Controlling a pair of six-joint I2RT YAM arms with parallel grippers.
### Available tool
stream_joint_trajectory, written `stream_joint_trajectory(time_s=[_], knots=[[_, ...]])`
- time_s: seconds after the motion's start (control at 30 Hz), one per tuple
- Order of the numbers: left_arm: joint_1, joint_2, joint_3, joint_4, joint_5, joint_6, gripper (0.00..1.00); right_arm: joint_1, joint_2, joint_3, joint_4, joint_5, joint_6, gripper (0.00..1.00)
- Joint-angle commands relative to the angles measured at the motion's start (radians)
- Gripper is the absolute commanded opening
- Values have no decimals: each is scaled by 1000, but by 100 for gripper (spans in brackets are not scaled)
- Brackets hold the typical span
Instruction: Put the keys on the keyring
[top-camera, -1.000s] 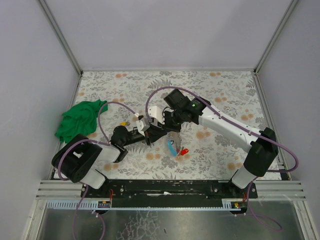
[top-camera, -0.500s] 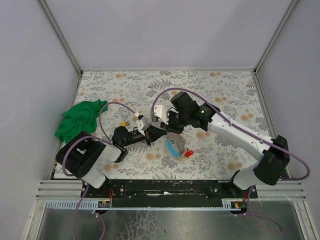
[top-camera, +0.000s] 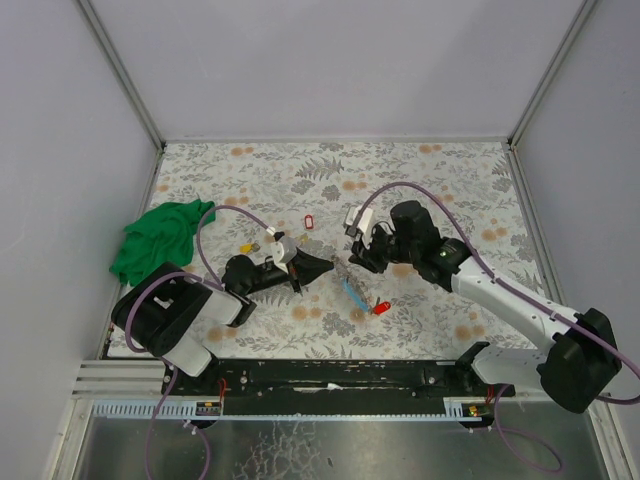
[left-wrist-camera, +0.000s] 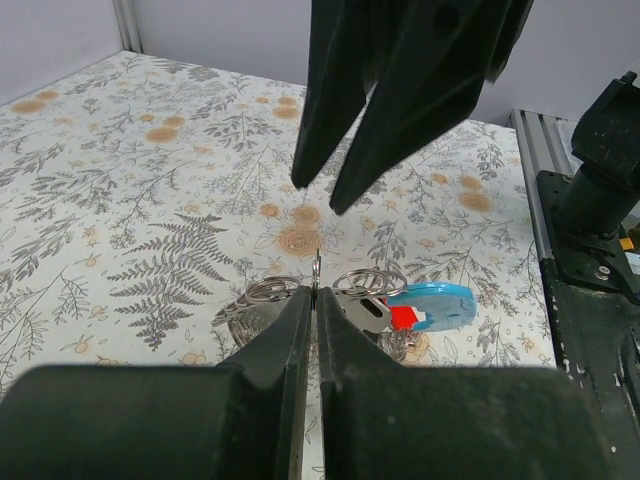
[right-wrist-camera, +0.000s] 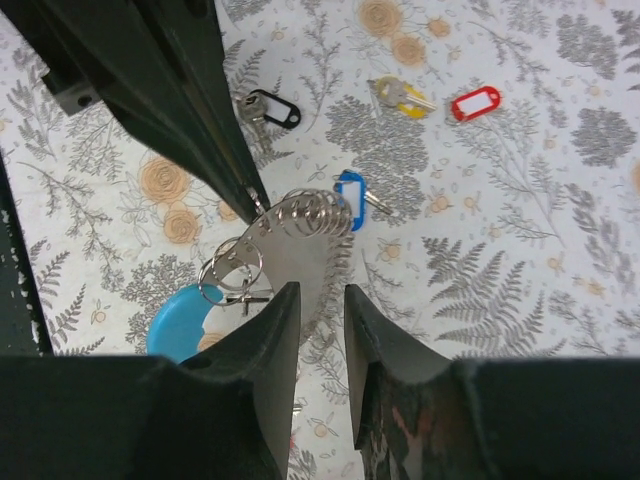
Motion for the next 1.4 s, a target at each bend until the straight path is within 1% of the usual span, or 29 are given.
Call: stream_joint_trajectory(time_s=[0.0, 0.07, 0.27, 0.47, 0.63, 0.8, 0.93, 1.07, 1.13, 1.27, 1.37], knots=[[7, -22, -6, 101, 17, -6, 0, -50, -43, -79, 239, -189, 17, 32], [6, -22, -4, 101, 19, -7, 0, -75, -30, -101, 282, -262, 11, 32], [7, -22, -2, 101, 23, -8, 0, -78, 27, -100, 311, -380, -33, 33], [7, -21, 2, 103, 22, -14, 0, -78, 62, -101, 337, -424, -32, 33], [5, -19, 5, 104, 26, -22, 0, -78, 91, -97, 352, -423, -28, 32], [5, -20, 7, 105, 33, -25, 0, -78, 114, -89, 359, -435, -27, 28], [5, -20, 9, 106, 39, -25, 0, -77, 126, -76, 344, -448, -35, 19], [6, -20, 6, 105, 42, -22, 0, -78, 135, -42, 287, -455, -69, 6], [5, -22, 2, 104, 41, -17, 2, -78, 141, -13, 238, -449, -94, 1], [6, -42, -1, 56, 35, 13, 14, -78, 157, 76, 64, -427, -172, 0], [7, -86, 10, -44, 34, 55, 19, -77, 179, 160, -84, -396, -232, 0]])
